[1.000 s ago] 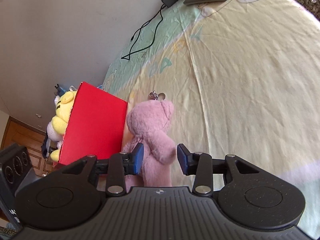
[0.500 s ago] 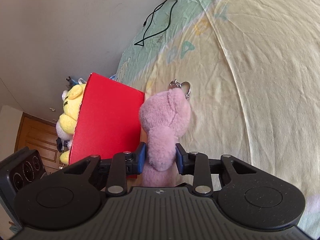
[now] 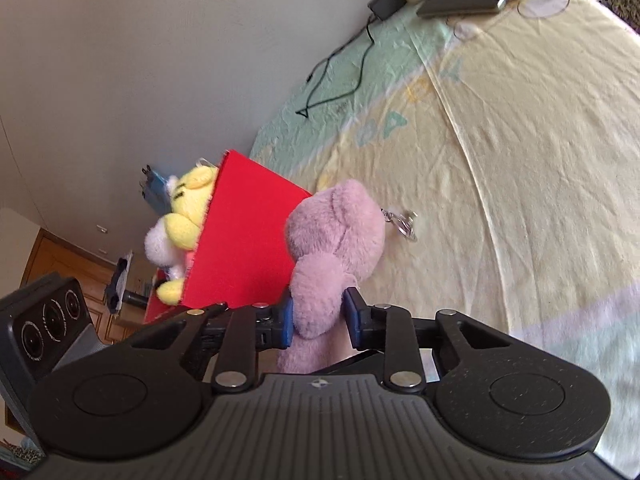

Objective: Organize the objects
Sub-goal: 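Lift the pink teddy with the right gripper and carry it over the box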

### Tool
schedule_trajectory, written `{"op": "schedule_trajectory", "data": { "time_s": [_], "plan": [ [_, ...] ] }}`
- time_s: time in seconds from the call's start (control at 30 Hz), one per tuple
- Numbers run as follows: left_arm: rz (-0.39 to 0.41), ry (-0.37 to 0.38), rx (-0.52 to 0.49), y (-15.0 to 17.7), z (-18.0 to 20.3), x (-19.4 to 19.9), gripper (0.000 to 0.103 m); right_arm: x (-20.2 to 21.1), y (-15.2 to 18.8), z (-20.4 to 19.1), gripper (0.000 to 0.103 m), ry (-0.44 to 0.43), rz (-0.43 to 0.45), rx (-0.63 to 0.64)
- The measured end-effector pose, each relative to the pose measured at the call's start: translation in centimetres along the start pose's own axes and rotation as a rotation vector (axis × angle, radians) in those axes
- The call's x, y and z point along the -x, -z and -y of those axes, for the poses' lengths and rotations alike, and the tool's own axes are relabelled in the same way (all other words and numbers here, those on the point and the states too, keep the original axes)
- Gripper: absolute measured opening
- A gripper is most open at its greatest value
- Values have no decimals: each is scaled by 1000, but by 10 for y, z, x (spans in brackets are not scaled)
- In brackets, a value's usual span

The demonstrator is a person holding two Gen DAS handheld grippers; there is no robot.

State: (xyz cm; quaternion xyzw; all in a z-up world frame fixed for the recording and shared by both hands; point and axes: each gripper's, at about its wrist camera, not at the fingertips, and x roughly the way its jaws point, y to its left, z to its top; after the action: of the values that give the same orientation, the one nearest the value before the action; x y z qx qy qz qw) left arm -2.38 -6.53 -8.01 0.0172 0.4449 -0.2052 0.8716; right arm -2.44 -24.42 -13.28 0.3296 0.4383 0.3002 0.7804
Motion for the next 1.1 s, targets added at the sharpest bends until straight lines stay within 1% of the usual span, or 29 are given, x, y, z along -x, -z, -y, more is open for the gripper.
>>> {"op": "schedule_trajectory", "data": {
  "time_s": [0.1, 0.17, 0.37, 0.5, 0.67, 0.77, 0.87, 0.97, 1.1],
  "plan": [
    [43, 25, -21, -3, -5, 22, 76, 10, 5, -19, 28, 0, 56, 10],
    [82, 36, -30, -4, -9, 39, 76, 14, 7, -37, 28, -5, 97, 39],
    [213, 9, -73, -7, -30, 98, 76, 12, 10, -97, 28, -42, 203, 146],
    [306, -34, -86, -5, -54, 136, 76, 0, 8, -140, 28, -87, 244, 232],
    [391, -113, -90, -1, -91, 174, 76, -29, 3, -181, 28, -161, 256, 304],
    [421, -162, -82, 4, -117, 190, 76, -54, 2, -203, 28, -202, 247, 336],
    [432, -215, -68, 10, -143, 201, 77, -83, 3, -222, 28, -235, 235, 368],
    [428, -258, -53, 17, -170, 207, 78, -113, 4, -234, 28, -260, 223, 388],
    [393, -304, -39, 23, -202, 202, 78, -150, 7, -241, 27, -270, 200, 396]
  ]
}}
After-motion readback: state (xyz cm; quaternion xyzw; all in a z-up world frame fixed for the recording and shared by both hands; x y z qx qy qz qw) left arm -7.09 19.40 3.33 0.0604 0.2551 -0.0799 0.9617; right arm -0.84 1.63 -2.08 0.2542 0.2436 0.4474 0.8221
